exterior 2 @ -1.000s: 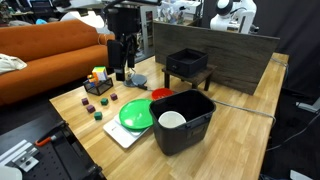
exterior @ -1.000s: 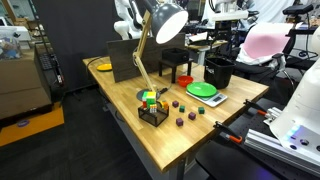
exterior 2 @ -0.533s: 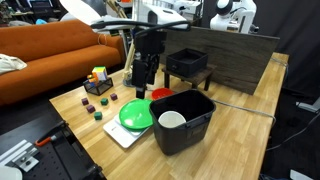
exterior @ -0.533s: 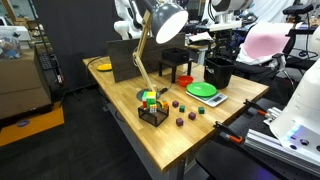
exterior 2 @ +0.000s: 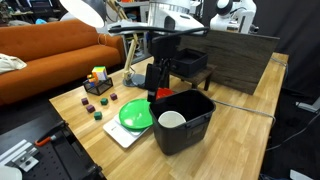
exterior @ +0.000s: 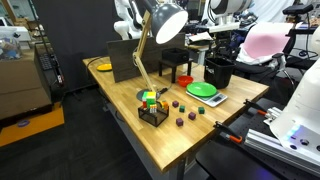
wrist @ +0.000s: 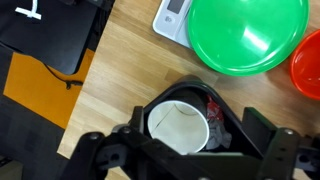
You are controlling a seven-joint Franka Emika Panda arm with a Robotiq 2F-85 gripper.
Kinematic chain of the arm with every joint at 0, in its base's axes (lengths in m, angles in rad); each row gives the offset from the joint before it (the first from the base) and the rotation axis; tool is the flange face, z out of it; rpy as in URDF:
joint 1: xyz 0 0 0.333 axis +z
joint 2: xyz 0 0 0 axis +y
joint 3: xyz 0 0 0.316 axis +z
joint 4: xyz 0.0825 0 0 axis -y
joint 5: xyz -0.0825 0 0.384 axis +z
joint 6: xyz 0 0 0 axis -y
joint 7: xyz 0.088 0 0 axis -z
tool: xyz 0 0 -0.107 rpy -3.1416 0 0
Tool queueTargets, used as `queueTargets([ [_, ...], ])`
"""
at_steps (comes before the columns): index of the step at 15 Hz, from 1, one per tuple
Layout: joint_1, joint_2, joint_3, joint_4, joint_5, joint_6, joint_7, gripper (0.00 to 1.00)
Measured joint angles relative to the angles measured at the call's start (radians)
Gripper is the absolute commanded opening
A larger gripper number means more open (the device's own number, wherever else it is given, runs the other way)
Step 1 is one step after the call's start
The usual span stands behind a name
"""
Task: Turn the bin clockwise
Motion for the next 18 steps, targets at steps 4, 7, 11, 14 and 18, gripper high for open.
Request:
queueTargets([
  [4,0.004,0.001,-0.003,0.0,0.0,0.002,0.0,1.0],
  [7,0.008,0.011,-0.003,0.011,0.0,0.012,-0.011,1.0],
  [11,0.011,0.087,-0.007,0.053,-0.001,0.037,-0.068,1.0],
  [14,0.012,0.159,-0.015,0.107,-0.002,0.044,-0.138,1.0],
  [18,0.018,0.229,-0.036,0.189,-0.027,0.05,-0.203,1.0],
])
